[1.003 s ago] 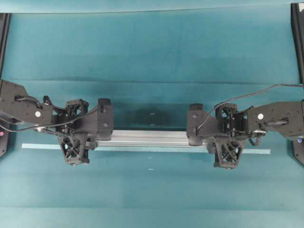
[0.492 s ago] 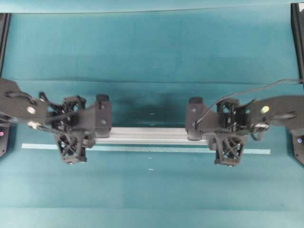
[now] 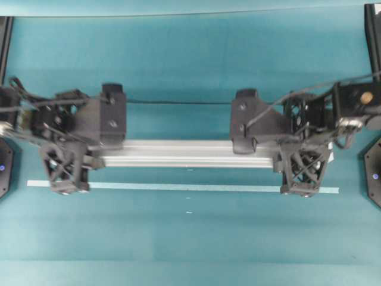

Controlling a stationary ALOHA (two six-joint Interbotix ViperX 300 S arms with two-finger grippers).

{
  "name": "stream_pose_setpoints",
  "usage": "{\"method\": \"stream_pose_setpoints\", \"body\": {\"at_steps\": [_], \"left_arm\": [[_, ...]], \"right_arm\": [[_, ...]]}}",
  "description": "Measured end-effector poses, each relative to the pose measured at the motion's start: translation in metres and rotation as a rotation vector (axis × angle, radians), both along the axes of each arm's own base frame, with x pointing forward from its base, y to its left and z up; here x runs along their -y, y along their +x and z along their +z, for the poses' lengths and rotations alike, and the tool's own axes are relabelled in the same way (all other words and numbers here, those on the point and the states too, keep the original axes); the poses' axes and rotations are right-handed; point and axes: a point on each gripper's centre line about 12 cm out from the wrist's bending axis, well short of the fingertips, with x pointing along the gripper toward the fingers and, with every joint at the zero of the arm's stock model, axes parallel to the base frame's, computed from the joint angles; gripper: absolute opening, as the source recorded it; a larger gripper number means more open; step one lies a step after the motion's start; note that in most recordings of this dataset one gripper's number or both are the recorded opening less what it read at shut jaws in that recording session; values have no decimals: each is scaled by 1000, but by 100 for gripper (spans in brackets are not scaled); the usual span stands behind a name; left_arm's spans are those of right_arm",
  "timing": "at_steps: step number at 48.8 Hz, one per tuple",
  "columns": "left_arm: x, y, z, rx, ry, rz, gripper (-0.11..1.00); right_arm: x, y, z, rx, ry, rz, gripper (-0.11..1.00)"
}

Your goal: Lift the metal rail with both hands and move it towards you.

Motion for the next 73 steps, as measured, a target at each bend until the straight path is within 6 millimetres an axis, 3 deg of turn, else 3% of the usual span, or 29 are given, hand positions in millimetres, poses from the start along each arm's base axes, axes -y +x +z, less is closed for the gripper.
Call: {"method": "stream_pose_setpoints", "body": {"at_steps": [23,40,49,73], "left_arm": [[0,-1,90,49,0,1,31],[0,-5,146,23,1,0,31],[0,-1,154,26,0,0,31],[0,-1,155,28,0,0,31]], "right_arm": [[-5,-4,98,-9,26,-54,40],[-8,-5,144,61,33,-60,40],[-8,-8,153,83,33,-58,40],[-8,-9,154,86,34,-61,40]]}}
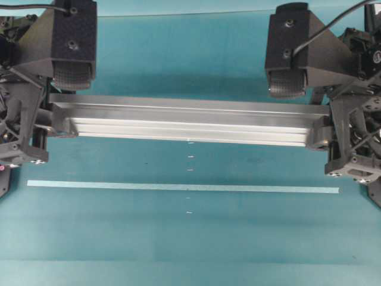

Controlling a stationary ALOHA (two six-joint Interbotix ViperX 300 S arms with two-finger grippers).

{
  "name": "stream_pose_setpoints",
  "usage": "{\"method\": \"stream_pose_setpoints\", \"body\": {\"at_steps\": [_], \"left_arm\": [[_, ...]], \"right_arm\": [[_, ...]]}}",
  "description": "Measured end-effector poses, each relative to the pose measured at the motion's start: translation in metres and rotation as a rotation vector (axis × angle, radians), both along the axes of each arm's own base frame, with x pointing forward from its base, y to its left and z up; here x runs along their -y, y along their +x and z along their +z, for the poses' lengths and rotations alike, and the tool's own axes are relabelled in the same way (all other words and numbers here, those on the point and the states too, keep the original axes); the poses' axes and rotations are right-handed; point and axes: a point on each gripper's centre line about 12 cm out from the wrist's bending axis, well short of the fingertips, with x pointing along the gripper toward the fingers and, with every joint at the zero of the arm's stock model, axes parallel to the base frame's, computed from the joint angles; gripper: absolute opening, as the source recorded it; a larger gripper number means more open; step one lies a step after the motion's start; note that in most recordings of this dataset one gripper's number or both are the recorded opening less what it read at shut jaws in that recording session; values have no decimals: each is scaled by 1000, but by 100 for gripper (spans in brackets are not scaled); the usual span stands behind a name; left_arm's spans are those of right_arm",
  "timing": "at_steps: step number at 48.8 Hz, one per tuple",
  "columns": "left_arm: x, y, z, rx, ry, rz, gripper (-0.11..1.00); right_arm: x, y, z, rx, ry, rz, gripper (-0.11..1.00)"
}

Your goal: Lift the metal rail with both hands and move it towards you.

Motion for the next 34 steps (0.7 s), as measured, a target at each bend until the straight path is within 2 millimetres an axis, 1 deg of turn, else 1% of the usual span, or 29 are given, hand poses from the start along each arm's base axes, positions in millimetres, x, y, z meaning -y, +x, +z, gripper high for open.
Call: {"method": "stream_pose_setpoints", "body": {"at_steps": [25,28,34], "left_arm": [[0,2,-2,-6,0,2,31],[-1,2,-8,-25,0,3,31],[-4,9,-35,-77,0,12,31]], "right_arm": [[0,0,-2,-6,0,0,40],[0,0,-9,-28,0,1,40],[0,0,-31,-83,0,-2,40]]}}
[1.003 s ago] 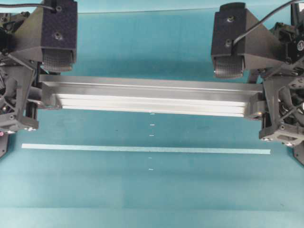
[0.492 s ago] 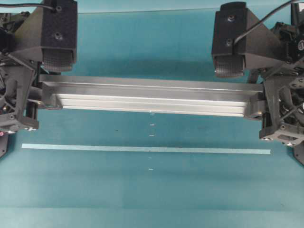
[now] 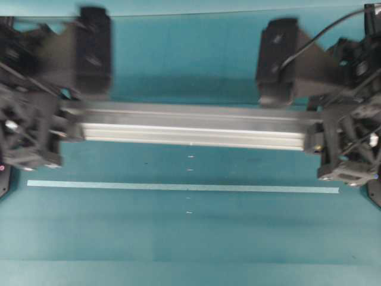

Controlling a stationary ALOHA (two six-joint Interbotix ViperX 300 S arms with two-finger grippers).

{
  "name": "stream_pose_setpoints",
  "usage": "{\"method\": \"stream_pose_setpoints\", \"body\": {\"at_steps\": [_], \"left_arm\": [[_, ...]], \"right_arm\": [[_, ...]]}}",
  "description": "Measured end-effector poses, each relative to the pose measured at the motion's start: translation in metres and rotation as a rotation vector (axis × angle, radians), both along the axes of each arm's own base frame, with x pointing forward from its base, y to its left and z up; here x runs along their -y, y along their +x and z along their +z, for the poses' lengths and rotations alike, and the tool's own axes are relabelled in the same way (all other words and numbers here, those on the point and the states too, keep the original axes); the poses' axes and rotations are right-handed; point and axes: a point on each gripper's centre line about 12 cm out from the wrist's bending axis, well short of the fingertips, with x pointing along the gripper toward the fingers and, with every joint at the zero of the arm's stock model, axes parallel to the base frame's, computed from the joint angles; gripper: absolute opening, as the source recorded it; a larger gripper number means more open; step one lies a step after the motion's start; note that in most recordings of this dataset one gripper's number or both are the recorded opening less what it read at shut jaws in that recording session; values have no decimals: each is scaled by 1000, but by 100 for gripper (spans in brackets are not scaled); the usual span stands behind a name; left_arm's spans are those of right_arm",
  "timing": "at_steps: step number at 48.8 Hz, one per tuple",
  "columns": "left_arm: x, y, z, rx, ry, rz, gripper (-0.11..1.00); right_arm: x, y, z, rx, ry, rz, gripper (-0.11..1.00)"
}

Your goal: Lift the metal rail with both hands and move it towards you.

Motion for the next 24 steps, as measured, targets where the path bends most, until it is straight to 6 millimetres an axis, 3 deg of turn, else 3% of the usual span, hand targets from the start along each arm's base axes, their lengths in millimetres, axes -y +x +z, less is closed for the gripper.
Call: {"method": "stream_pose_setpoints", "body": {"at_steps": [9,18,24], "left_arm": [[-1,5,-40,-11,1,1,31],[-2,6,-86,-37,2,0,31],[-2,7,-100,-48,2,-1,31]], "right_arm": [[0,0,-32,-33,2,-7,41],[0,2,-77,-35,-1,-8,40],[1,2,-99,-22,-8,-6,40]]}}
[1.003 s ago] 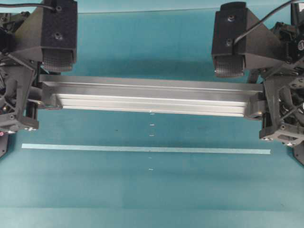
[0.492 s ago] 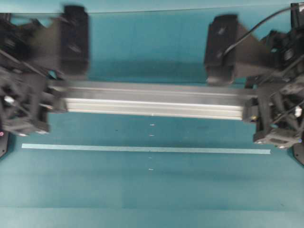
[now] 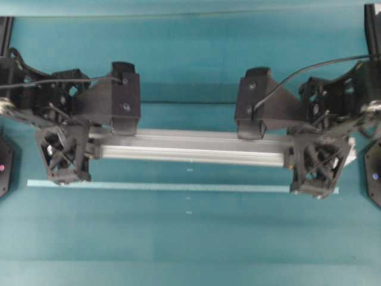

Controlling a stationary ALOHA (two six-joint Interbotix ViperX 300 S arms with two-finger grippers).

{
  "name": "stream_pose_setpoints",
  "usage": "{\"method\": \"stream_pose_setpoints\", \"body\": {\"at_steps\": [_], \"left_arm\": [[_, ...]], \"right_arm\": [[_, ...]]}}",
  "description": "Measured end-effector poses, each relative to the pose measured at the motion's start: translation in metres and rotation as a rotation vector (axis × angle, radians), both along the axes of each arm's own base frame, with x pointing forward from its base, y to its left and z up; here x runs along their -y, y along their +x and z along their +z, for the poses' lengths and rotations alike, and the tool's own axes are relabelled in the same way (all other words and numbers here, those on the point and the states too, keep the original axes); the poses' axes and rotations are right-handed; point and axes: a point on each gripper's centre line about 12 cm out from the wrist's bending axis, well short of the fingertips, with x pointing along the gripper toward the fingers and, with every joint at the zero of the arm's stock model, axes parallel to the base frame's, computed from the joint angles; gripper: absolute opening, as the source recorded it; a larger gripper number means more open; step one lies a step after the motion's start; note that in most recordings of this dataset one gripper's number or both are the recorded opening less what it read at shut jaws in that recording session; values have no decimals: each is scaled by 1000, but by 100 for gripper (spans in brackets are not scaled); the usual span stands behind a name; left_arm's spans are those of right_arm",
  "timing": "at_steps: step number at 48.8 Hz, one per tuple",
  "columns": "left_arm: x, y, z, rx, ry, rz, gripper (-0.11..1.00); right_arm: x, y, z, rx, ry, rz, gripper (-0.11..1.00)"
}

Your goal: Lift the metal rail with both hands and move it towards you.

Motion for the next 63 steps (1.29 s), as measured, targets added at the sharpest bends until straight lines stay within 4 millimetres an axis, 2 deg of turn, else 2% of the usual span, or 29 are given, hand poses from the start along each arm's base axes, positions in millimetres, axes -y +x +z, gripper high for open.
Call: {"method": "stream_pose_setpoints", "body": {"at_steps": [7,21,36,49,63], "left_arm": [[-2,4,-23,3,5,2,31],[-2,7,-86,-15,0,15,31],[-2,7,-131,-18,-2,15,31],[-1,5,-163,-50,-8,24,31],[-1,4,-181,-50,-11,28,31]], "right_arm": [[2,-3,-25,-12,-17,1,40],[3,0,-83,-20,-25,-3,40],[3,0,-129,2,-32,-3,40],[5,3,-159,10,-44,22,40],[3,5,-182,11,-47,27,40]]}}
